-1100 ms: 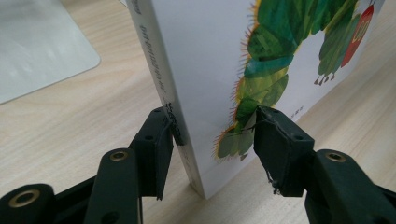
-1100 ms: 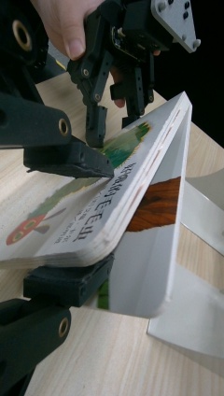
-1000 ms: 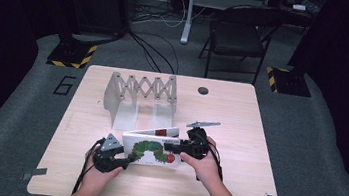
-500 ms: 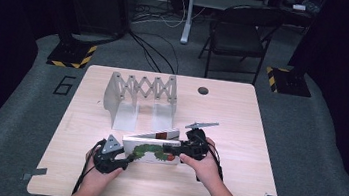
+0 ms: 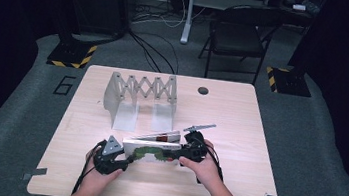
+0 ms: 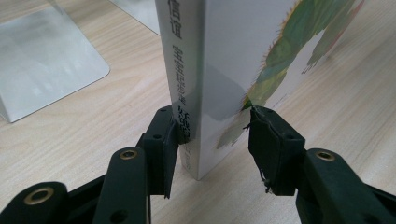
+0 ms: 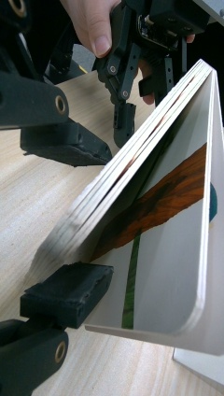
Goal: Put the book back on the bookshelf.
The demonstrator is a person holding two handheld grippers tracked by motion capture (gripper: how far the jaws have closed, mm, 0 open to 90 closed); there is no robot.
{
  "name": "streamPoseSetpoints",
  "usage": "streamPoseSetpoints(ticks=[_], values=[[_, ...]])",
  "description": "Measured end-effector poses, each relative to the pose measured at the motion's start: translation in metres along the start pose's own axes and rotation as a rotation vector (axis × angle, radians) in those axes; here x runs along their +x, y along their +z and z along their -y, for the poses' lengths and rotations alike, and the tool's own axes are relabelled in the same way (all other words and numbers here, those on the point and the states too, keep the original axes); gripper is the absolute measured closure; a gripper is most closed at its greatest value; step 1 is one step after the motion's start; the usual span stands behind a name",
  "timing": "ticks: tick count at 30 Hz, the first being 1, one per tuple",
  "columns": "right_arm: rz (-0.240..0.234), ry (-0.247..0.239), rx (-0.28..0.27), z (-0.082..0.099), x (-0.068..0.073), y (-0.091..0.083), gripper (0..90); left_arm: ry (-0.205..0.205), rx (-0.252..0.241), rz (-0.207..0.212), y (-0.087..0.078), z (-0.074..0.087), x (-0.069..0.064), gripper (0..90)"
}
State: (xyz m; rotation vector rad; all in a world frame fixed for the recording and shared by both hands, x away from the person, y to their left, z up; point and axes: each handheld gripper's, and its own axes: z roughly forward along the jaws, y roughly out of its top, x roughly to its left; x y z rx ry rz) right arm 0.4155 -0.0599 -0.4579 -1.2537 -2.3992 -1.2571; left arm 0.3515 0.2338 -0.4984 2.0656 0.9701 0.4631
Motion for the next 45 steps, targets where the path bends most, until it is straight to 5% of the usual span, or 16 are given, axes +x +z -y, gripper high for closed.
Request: streamPoseSetpoints(ticks=[13, 19, 45], values=[[0.010, 0.008, 0.020, 0.005, -0.005, 0.001, 40.6, -0.005, -0.010, 0.003, -0.001, 0.000, 0.001, 53.3], [0.017, 0.008, 0.025, 0.006, -0.006, 0.000, 41.1, -0.004, -0.007, 0.050, -0.003, -0.001, 0.003, 47.1], [0.039, 0.025, 0.013, 0.012, -0.010, -0.004, 42.8, -0.011, -0.062, 0.088, 0.006, -0.008, 0.004, 39.8]])
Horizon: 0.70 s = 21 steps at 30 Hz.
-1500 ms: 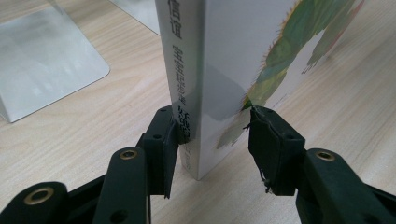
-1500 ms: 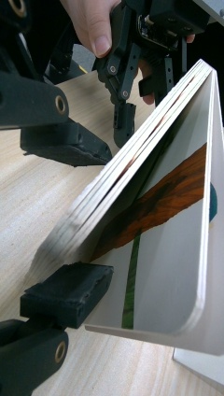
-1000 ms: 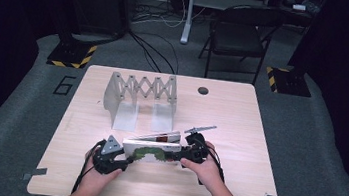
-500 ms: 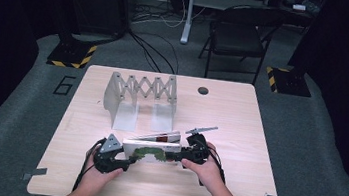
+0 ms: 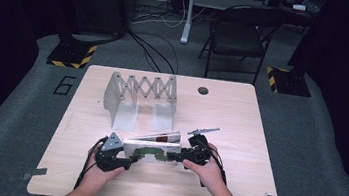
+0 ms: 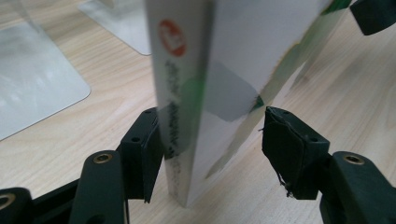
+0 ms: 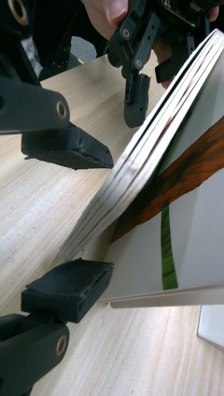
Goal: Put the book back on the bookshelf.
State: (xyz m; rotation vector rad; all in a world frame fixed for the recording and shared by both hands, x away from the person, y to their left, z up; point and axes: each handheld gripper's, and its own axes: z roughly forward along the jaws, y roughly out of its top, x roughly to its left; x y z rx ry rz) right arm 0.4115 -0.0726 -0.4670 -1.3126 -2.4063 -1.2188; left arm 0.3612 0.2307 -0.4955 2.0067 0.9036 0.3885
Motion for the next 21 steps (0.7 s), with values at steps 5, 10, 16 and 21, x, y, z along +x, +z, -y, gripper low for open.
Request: streamPoseSetpoints(ticks=[5, 10, 16, 21], values=[[0.005, 0.009, -0.003, 0.0016, -0.0009, -0.0023, 43.4, 0.005, 0.005, 0.002, 0.0006, -0.0012, 0.0008, 40.0], [0.010, 0.012, -0.007, 0.0024, -0.0022, -0.0033, 43.6, -0.003, 0.001, 0.006, 0.0011, -0.0012, 0.0017, 41.1], [0.012, 0.022, -0.025, 0.0014, -0.0050, -0.0078, 44.4, 0.016, 0.012, 0.004, 0.0002, -0.0015, 0.0020, 43.6], [0.033, 0.044, -0.029, 0.0015, -0.0095, -0.0094, 45.6, 0.010, 0.003, -0.003, 0.0004, -0.0011, 0.0024, 45.9]])
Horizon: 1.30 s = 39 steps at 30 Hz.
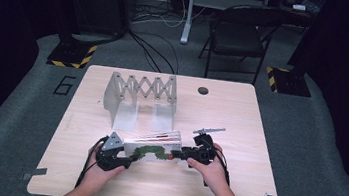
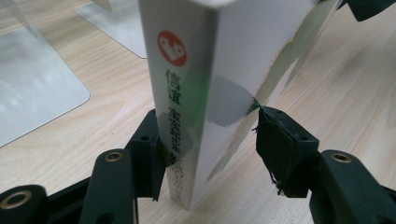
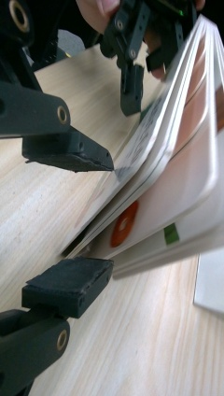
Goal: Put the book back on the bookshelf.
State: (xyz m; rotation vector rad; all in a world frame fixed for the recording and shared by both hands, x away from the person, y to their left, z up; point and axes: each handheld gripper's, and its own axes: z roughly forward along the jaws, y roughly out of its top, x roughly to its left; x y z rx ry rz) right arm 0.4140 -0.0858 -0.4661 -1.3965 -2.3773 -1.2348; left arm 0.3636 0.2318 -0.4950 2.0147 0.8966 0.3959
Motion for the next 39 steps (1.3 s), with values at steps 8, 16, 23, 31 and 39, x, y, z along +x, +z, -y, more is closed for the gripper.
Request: streamPoseSetpoints(ticks=[8, 16, 23, 31, 39], values=[[0.031, 0.029, 0.000, 0.001, -0.004, 0.001, 47.6, 0.011, 0.000, -0.007, 0.000, 0.000, -0.001, 48.9], [0.055, 0.038, -0.010, -0.001, -0.006, 0.001, 48.8, 0.044, 0.005, 0.012, 0.000, 0.000, -0.009, 57.5], [0.053, 0.043, -0.012, -0.001, -0.008, 0.001, 48.8, 0.069, 0.013, 0.062, -0.001, 0.000, -0.016, 66.5], [0.053, 0.028, -0.025, -0.002, -0.010, 0.002, 48.8, 0.096, 0.023, 0.102, 0.000, 0.000, -0.026, 73.0], [0.052, 0.043, -0.019, -0.002, -0.010, 0.001, 48.8, 0.120, 0.037, 0.108, -0.001, -0.001, -0.033, 74.4]])
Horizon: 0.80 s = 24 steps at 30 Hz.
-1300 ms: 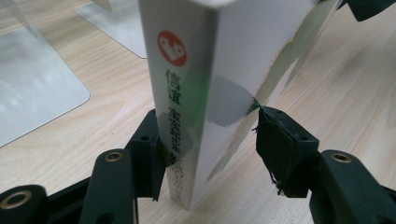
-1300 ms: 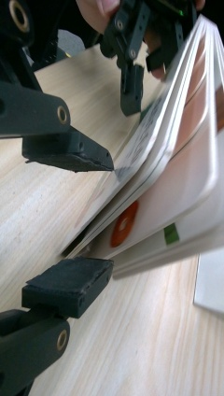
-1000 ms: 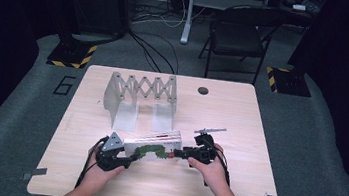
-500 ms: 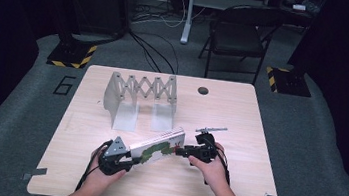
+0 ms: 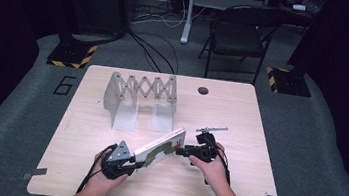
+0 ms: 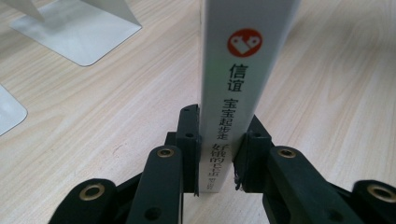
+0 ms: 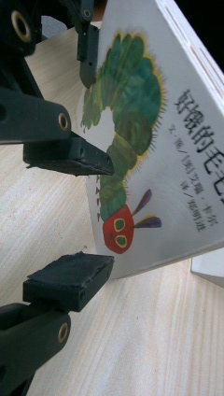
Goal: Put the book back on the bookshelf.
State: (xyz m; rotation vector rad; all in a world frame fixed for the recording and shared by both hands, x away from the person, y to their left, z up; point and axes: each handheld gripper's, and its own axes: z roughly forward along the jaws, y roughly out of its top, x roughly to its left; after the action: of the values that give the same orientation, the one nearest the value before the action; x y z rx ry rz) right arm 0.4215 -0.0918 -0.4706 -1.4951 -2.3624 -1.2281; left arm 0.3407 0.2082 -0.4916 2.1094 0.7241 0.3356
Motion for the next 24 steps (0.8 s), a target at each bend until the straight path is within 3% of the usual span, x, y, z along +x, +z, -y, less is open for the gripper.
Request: streamPoseSetpoints(ticks=[4, 10, 12, 15, 20, 24], values=[[0.000, 0.007, 0.001, -0.0003, -0.0016, -0.0010, 48.7, 0.041, 0.018, -0.017, -0.0033, 0.0001, -0.0048, 74.3], [-0.002, 0.011, -0.002, -0.0004, -0.0020, -0.0013, 48.8, 0.053, 0.030, -0.032, -0.0065, 0.0009, -0.0074, 74.0], [-0.001, 0.013, 0.000, -0.0003, -0.0016, -0.0013, 48.8, 0.064, 0.046, -0.019, -0.0084, 0.0002, -0.0081, 73.8], [-0.001, 0.011, 0.000, -0.0002, -0.0016, -0.0012, 48.8, 0.059, 0.040, -0.015, -0.0083, 0.0001, -0.0086, 72.1], [0.001, 0.004, 0.000, 0.0002, -0.0018, -0.0003, 48.8, 0.033, -0.014, -0.047, -0.0076, -0.0020, -0.0060, 66.8], [0.000, 0.008, 0.001, 0.0014, -0.0012, -0.0001, 48.7, 0.014, -0.033, -0.031, -0.0065, -0.0033, -0.0021, 63.9]])
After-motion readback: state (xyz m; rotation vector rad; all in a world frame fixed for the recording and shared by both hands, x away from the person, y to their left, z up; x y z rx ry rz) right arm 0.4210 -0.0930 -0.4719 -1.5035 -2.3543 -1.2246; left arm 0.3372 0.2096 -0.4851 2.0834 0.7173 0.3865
